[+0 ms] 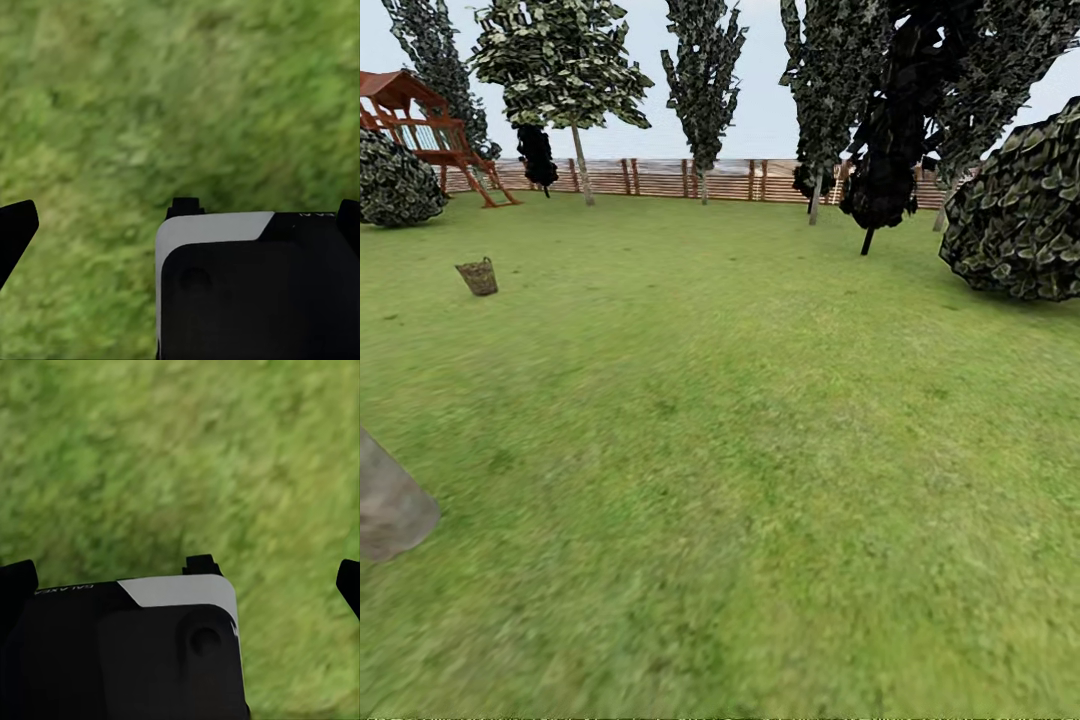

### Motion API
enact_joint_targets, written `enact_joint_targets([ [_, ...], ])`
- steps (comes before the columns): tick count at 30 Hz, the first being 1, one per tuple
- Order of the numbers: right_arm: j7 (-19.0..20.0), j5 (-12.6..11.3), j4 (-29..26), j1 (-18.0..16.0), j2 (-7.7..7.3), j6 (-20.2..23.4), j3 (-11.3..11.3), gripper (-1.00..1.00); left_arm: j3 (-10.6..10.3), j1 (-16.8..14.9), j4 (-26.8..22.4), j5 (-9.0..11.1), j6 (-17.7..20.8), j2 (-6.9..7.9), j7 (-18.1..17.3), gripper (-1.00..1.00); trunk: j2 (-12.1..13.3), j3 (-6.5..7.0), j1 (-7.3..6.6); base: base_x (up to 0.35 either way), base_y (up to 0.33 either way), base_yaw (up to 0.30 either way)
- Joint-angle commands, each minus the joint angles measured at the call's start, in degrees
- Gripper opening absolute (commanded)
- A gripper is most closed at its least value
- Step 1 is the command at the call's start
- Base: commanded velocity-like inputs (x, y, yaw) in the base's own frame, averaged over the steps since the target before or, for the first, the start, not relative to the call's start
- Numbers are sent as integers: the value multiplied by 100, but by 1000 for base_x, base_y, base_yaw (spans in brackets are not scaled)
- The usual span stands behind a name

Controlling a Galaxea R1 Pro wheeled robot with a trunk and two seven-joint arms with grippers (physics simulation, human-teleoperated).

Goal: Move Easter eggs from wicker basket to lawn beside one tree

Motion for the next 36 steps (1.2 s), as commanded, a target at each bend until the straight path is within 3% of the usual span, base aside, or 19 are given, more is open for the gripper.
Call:
enact_joint_targets([
  [1, -8, -30, -7, -2, 3, 0, -20, 100, -4, -4, 6, -3, -23, 2, 7, 100, -11, -20, 3, 0, 0, 0],
  [7, -8, -30, -7, -2, 3, -23, -5, 100, -8, -4, 6, -16, -48, 21, 25, 100, -11, -38, 3, 70, 0, 0],
  [19, -17, -29, -8, -2, 4, -42, 1, 100, -22, -4, 6, -16, -54, 42, 45, 100, -11, -40, 3, 306, -10, 0],
  [36, -15, -30, -8, -2, 2, -55, 0, 100, -37, -4, 6, -11, -63, 44, 46, 100, -11, -40, 3, 308, -156, 0],
])
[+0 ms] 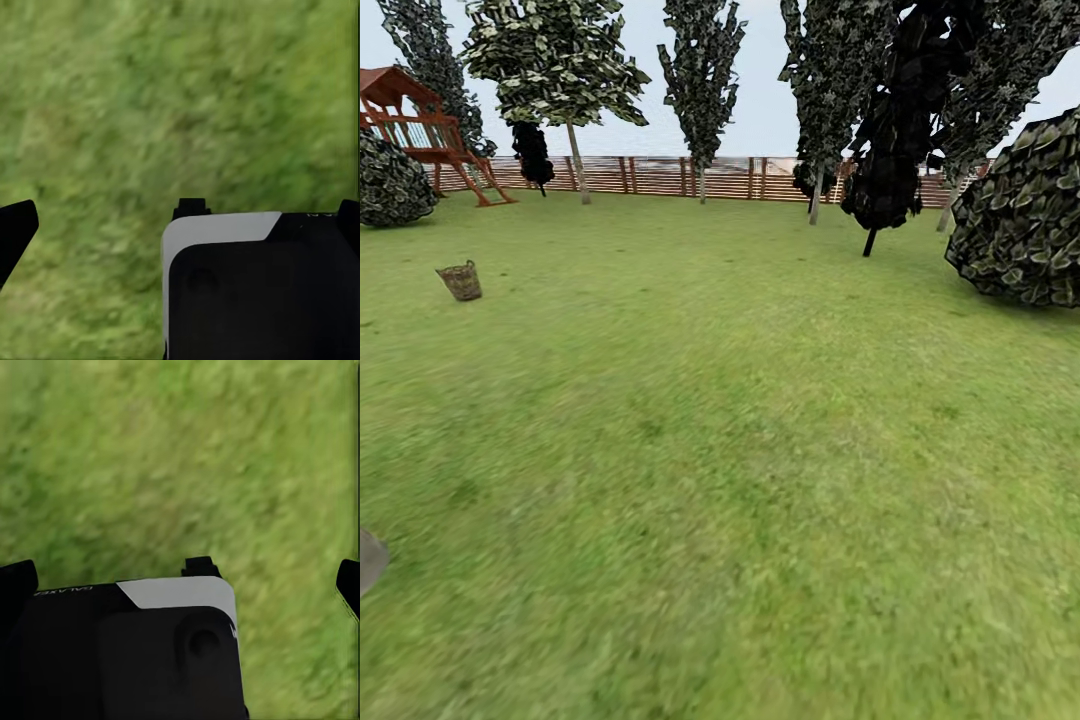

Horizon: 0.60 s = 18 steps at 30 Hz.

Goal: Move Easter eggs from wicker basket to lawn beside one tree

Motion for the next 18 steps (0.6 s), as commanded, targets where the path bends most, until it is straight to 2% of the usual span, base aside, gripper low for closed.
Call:
enact_joint_targets([
  [1, -6, -30, -4, -3, 3, 0, -24, 100, -9, -4, 5, -2, -21, 0, 18, 100, -10, -10, 6, 305, -123, 0],
  [18, -1, -23, -9, -3, 1, 0, -25, 100, -8, -4, 5, -2, -21, 4, 22, 100, -10, -10, 6, 306, -106, 0],
])
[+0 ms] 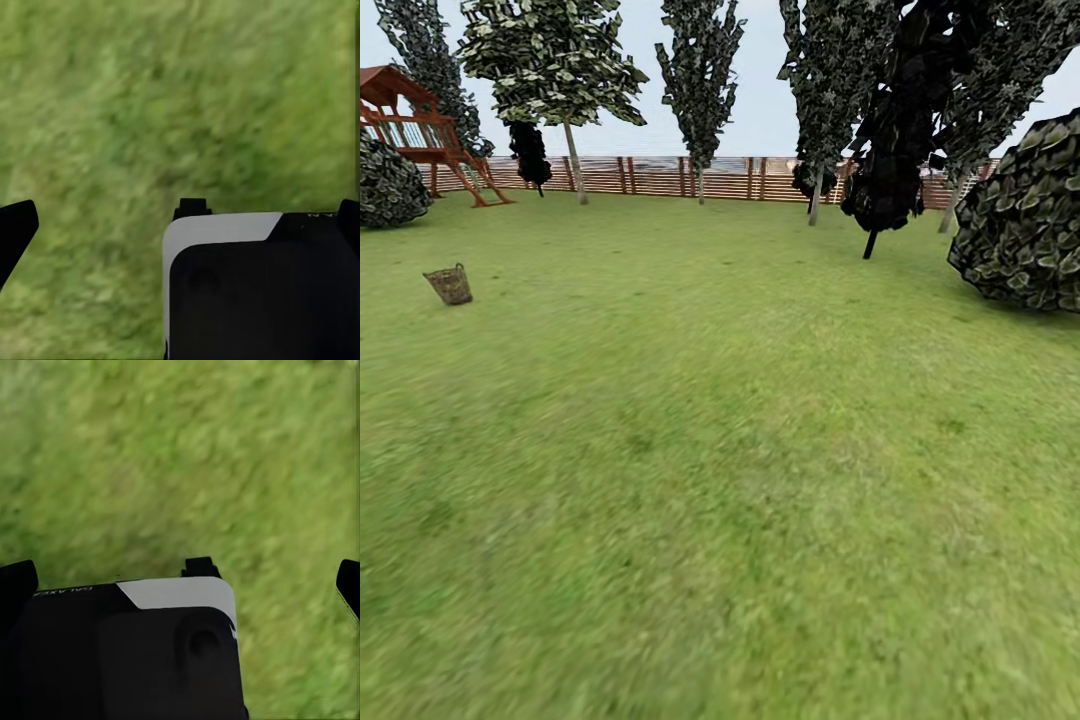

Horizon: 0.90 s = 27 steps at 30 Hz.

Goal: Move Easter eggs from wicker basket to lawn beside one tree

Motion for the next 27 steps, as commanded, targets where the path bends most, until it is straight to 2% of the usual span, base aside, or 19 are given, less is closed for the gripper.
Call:
enact_joint_targets([
  [1, -6, -29, -5, -3, 4, 0, -23, 100, -9, -4, 5, -2, -21, 2, 18, 100, -10, -10, 6, 306, -103, 0],
  [12, -5, -24, -8, -3, 6, -3, -22, 100, -8, -4, 5, -2, -21, 2, 15, 100, -10, -14, 6, 306, -103, 117],
  [27, -5, -32, -4, -3, 6, 0, -17, 100, -9, -4, 5, -2, -21, 5, 18, 100, -10, -15, 6, 306, -103, 8],
])
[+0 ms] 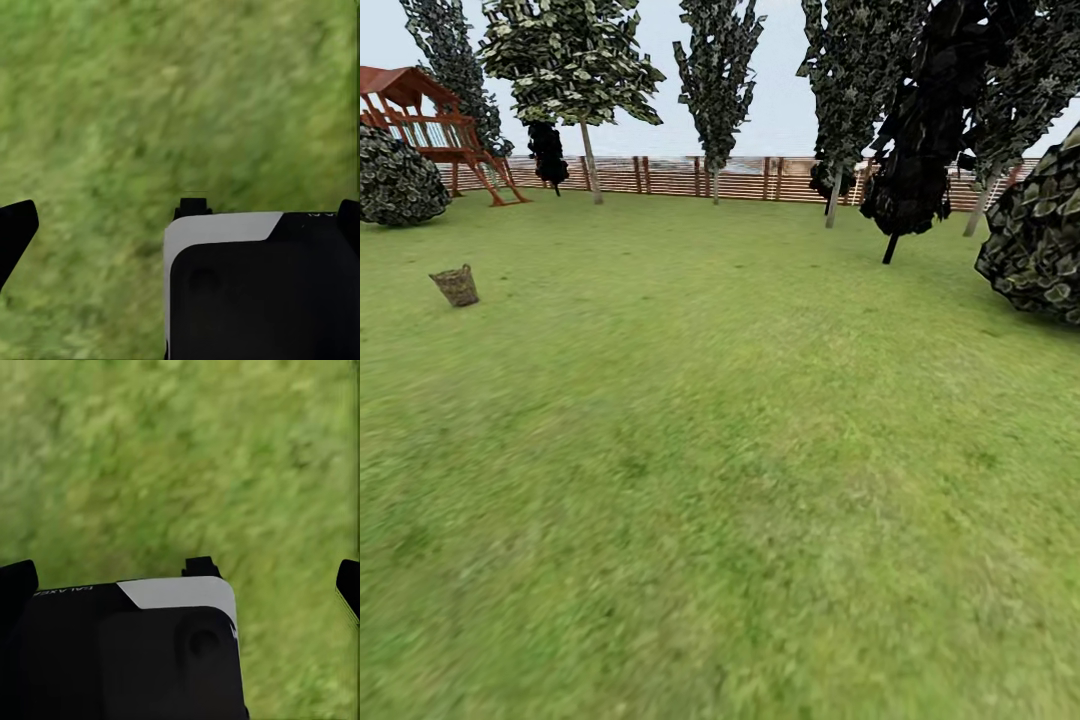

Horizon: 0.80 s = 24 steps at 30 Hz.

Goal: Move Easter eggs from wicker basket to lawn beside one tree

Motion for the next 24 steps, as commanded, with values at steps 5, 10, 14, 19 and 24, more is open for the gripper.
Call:
enact_joint_targets([
  [5, -7, -22, -7, -3, 6, -3, -19, 100, -7, -4, 5, -2, -21, 0, 18, 100, -10, -10, 6, 306, -107, 0],
  [10, -10, -20, -7, -3, 11, 12, -20, 100, -2, -4, 5, 5, -21, 1, 18, 100, -10, -10, 6, 306, -113, 13],
  [14, -13, -25, -4, -3, 12, 23, -20, 100, -3, -4, 5, 6, -26, 0, 18, 100, -10, -10, 6, 306, -114, 184],
  [19, -15, -26, -4, -3, 12, 33, -20, 100, -3, -4, 5, 20, -28, 0, 18, 100, -10, -10, 6, 306, -115, 270],
  [24, -16, -27, -5, -3, 12, 35, -20, 100, -3, -4, 5, 16, -29, 0, 18, 100, -10, -10, 6, 306, -115, 287],
])
